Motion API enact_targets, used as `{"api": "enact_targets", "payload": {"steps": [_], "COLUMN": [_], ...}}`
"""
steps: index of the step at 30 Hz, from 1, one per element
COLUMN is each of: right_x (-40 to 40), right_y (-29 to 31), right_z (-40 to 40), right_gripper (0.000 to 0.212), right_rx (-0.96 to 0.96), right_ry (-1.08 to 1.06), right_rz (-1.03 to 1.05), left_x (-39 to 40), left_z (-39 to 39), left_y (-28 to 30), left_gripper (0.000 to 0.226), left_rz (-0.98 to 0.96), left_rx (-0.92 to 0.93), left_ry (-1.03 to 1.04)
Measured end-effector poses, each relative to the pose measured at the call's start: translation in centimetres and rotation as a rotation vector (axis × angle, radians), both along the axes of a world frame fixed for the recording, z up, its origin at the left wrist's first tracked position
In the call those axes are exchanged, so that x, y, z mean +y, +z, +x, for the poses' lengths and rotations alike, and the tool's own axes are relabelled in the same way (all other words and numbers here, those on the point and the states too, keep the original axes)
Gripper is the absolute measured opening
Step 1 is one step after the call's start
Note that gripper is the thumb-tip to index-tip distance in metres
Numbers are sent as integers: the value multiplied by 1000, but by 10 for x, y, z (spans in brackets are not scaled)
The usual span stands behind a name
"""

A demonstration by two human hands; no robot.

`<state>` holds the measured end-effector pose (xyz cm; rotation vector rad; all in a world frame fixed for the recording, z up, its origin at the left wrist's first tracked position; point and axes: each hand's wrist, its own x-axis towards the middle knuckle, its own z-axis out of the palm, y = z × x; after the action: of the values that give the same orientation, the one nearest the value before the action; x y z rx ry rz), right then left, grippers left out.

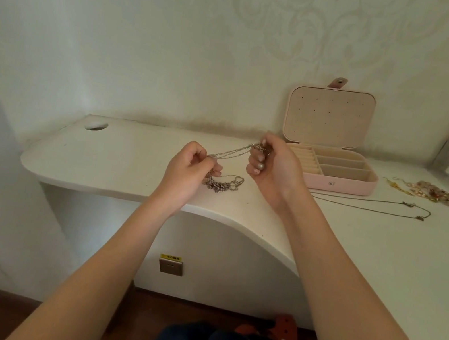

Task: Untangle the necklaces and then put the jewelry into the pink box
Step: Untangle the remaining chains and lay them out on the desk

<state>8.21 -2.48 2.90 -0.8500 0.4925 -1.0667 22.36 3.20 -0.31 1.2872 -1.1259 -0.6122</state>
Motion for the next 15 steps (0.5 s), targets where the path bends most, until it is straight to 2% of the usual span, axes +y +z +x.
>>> {"api": "enact_targets", "payload": {"steps": [4,8,12,14,15], "right_x": [-1,1,0,-4,-5], "right_y": [-1,-4,3,6,6], "right_z": [-1,-3,-20,-36,-44], "right_gripper": [28,36,27,21,19], "right_rx": [-40,78,52,136,260], "right_ry": [-34,-92,-138,-199,-246], "right_rz": [-55,-155,-64,-81,-131], "left_x": [1,0,-1,0,0], "left_z": [0,1,2,1,1], "left_y": [1,0,0,0,1], "left_gripper": [27,28,20,20,21], "left_rz": [-32,-27,-17,-12,-10], "left_rx": [-8,-12,-58,-53,-57], "left_ry": [10,46,71,124,138]}}
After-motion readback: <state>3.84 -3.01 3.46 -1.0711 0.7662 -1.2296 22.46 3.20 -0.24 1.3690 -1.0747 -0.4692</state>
